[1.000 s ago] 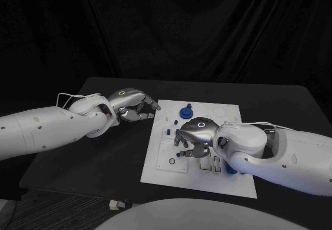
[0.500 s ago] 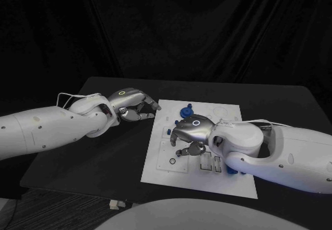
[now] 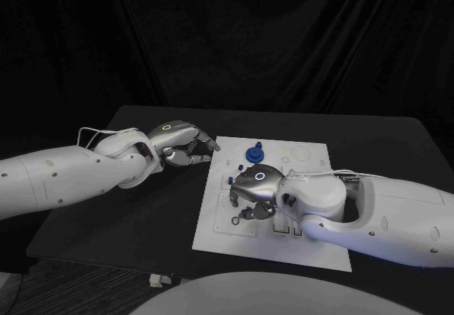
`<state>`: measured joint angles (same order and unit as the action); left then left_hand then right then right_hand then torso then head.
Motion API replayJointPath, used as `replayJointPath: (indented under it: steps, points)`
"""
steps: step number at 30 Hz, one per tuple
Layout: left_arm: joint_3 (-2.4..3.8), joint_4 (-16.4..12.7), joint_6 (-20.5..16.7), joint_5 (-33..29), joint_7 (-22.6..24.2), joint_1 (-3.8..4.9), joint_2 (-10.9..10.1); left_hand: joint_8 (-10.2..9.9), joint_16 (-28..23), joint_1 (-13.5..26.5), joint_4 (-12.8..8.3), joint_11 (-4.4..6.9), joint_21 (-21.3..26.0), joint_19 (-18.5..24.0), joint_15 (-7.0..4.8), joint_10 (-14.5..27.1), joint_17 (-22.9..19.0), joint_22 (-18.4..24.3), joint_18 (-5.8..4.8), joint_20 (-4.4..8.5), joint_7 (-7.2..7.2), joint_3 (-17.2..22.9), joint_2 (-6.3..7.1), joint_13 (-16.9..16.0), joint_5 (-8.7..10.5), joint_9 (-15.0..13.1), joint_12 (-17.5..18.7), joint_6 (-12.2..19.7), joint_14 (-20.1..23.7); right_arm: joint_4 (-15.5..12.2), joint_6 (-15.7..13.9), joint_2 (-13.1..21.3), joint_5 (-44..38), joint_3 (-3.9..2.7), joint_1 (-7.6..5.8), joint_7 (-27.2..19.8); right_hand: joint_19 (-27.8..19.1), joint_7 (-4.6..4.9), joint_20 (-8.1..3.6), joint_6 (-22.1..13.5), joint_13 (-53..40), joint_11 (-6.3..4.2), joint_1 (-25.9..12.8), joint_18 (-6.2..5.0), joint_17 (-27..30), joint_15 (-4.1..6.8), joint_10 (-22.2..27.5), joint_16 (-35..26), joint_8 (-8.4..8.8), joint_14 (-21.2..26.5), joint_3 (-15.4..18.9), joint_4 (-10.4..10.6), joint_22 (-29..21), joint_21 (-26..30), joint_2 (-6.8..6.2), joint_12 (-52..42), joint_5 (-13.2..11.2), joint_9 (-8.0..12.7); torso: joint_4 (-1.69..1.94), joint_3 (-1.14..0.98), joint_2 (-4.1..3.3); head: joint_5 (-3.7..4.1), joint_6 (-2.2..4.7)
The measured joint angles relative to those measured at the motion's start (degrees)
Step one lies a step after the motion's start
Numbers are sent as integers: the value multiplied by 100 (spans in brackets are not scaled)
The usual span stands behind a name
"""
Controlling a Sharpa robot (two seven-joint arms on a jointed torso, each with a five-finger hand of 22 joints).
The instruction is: Assemble the parts on the task board
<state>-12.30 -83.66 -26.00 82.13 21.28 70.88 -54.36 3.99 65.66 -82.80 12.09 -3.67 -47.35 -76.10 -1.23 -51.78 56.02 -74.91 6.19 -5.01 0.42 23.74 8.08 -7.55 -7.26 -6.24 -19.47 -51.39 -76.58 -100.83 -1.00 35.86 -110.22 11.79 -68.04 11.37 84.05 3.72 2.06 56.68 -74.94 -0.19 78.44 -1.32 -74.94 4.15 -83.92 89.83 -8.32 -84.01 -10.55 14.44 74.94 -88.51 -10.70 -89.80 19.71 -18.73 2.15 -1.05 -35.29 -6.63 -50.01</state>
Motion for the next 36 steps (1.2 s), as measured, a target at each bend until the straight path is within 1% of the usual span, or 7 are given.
replayJointPath:
  steps: [5, 8, 11, 13, 17, 22, 36]
  points:
    - [0, 1, 0, 0, 0, 0, 2, 0, 0, 0, 0, 0, 0, 0, 0, 0, 0, 0, 0, 0, 0, 0, 0, 0, 0, 0, 0, 0, 0, 13, 107, -22, -70, 0, 57, 71, 0, 71, 0, -71, 0, 43, 0, -1, 1, 0, -1, 0, 0, 0, 27, 27, 0, -21, 0, 0, 0, -65, 0, 0, 0, -7, 0]
    - [0, 3, 0, 0, 1, 0, 2, 0, 0, 0, 0, 0, 0, 0, 0, 0, 0, 0, 0, 0, 0, 0, 0, 0, 0, 0, 0, 0, 0, 18, 173, -26, -104, 1, 83, 118, -17, 114, 17, -114, 0, 62, 0, -1, 1, -42, -21, 0, 0, 1, 27, 27, 0, -21, 0, 0, 41, -108, -1, 0, 1, -7, 0]
    - [0, 5, 0, 0, 1, 0, 4, 0, 0, 0, 0, 0, 0, 0, 0, 0, 0, 0, 0, 0, 0, 0, 0, 0, 0, 0, 0, 0, 0, 25, 230, -30, -126, 2, 102, 163, 2, 119, 44, -188, 1, 83, 21, -1, 1, -42, 0, 0, 0, 1, 27, 27, -1, -21, -21, 0, 161, -166, -3, 0, 1, -7, 0]
    - [0, 5, 0, 0, 1, -1, 6, 0, 0, 0, 0, 0, 0, 0, 0, 0, 0, 0, 0, 0, 0, 0, 0, 1, 0, -1, 0, 0, 0, 31, 259, -30, -139, 2, 114, 187, 2, 132, 44, -236, 1, 83, 20, -1, 1, -83, 0, 0, 0, 1, 27, 27, -1, -21, -21, 0, 260, -207, -3, 0, 1, -7, 0]
    - [0, 7, 1, 0, 2, -2, 8, 0, 0, 0, 0, 0, 0, 0, 0, 0, 0, 0, 0, 0, 0, 0, 0, 1, 0, -1, 0, 0, 0, 54, 299, -40, -158, 1, 137, 238, -19, 132, 63, -236, 1, 103, 43, -2, 1, -83, -20, 0, 0, 1, 26, 26, -1, -21, 1, 0, 292, -234, -3, 0, 2, -1, 0]
    - [0, 8, 1, 0, 2, -4, 8, 0, 0, 0, 0, 0, 0, 0, 0, 0, 1, 1, 0, 0, 0, 0, 0, 1, 0, -1, 0, 0, 0, 87, 303, -54, -189, 0, 155, 283, 0, 152, 82, -256, 1, 123, 88, -2, 1, -83, 0, 0, -33, 1, -45, -45, -1, 11, 46, 0, 472, -315, -3, 0, 2, -1, 0]
    - [0, 12, 3, 0, 3, -14, 8, 0, 0, 0, 0, 0, 21, 0, 0, 0, -4, 1, 0, 0, 0, 0, 0, 1, 0, 4, 0, 0, 0, 180, 284, -75, -265, 0, 200, 322, -21, 152, 103, -256, 2, 123, 118, -3, 2, -83, 0, 0, -54, 1, -123, -124, -2, 25, 77, 1, 580, -377, -1, 2, 4, 7, 0]
